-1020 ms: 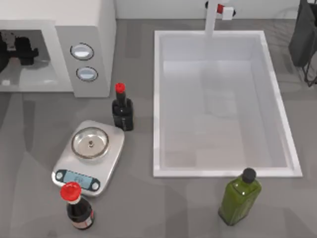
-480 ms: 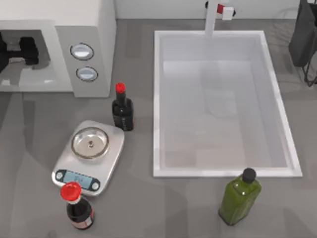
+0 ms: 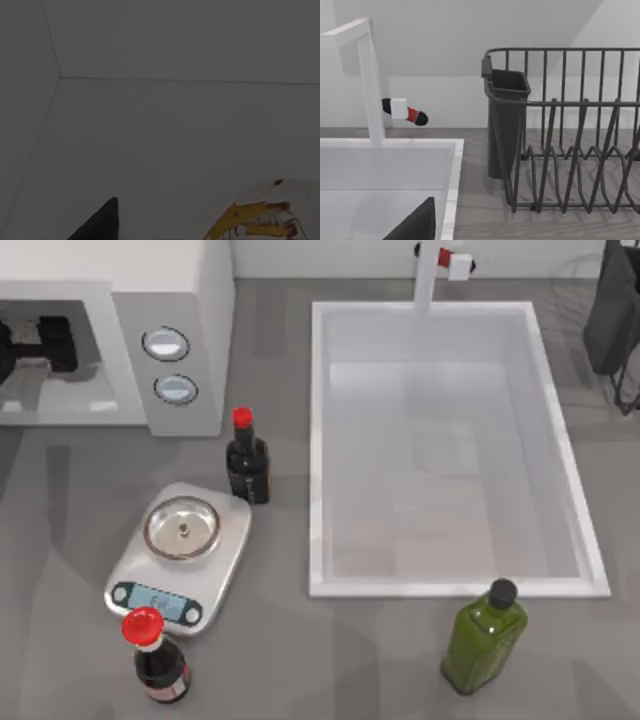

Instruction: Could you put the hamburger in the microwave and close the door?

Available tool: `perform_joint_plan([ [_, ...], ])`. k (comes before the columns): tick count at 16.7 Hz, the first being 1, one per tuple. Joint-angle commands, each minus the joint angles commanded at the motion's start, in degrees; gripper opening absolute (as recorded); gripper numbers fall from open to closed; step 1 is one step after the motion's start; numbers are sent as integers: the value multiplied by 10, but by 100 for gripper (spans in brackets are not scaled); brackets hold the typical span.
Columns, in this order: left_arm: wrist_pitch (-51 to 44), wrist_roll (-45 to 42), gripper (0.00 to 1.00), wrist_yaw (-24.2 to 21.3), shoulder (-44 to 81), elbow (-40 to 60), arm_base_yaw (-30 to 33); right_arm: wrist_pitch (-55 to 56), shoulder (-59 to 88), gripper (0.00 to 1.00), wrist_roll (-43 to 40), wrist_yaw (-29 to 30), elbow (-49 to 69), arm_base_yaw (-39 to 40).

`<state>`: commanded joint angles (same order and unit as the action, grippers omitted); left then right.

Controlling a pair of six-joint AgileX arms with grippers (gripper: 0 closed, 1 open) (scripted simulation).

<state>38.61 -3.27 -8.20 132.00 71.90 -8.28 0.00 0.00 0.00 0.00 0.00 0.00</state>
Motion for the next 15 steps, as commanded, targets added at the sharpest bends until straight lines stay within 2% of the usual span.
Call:
perform_joint_plan([
  [4, 53, -7, 100, -15, -57, -107, -17, 0, 0, 100, 0, 0, 0, 0],
  [11, 186, -23, 100, -53, -196, -400, -59, 0, 0, 100, 0, 0, 0, 0],
  [15, 234, -30, 100, -66, -233, -482, -74, 0, 0, 100, 0, 0, 0, 0],
])
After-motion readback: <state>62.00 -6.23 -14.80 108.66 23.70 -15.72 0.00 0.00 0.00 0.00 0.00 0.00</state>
